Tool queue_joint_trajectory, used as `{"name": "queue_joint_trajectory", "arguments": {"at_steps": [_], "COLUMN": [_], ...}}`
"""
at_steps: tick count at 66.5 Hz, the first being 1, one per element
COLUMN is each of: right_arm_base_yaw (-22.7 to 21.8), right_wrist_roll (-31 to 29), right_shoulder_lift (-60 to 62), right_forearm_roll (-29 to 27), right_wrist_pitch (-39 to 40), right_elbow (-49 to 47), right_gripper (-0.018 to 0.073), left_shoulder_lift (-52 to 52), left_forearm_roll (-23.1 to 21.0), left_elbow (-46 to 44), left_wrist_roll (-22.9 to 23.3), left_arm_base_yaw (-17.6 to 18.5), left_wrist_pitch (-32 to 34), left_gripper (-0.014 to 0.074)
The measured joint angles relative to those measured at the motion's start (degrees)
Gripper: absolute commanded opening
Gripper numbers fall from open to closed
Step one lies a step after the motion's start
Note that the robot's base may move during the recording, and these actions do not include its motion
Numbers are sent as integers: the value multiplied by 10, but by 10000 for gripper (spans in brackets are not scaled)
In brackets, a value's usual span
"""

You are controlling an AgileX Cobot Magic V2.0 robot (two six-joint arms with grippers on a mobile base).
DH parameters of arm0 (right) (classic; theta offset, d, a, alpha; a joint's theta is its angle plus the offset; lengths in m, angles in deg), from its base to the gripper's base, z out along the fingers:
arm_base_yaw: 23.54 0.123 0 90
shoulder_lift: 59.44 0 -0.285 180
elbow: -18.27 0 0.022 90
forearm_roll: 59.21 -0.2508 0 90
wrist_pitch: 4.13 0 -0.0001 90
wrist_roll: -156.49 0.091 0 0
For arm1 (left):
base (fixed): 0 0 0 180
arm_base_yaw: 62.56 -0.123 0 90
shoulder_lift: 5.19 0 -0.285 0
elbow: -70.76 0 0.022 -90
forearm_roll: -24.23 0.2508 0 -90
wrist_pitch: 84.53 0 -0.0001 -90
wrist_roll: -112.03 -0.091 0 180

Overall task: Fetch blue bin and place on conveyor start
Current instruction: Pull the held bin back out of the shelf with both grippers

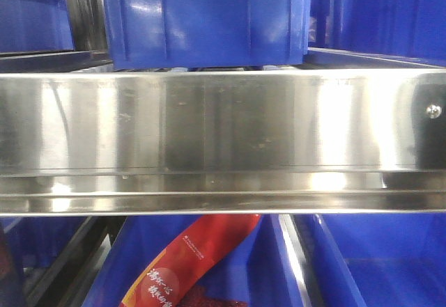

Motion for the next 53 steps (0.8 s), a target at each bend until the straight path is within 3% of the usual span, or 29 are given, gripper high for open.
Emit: {"name": "queue_joint_trajectory", "arguments": {"at_steps": [27,53], "right_arm_base_yaw": [0,0], "right_wrist_roll": [0,0], "right_shoulder_lift": [0,0], "right_forearm_roll": [0,3], "right_wrist_pitch": [2,12], "right_elbow": [0,0], "right_gripper": [-151,-151], "left_shoulder_lift": [0,0], "left_forearm_roll": [0,0], "left_elbow": [0,0], "left_wrist_roll": [0,-1], "left_arm_base_yaw": [0,0], "left_wrist_pitch": [4,77], "left_gripper": [-111,-111]}}
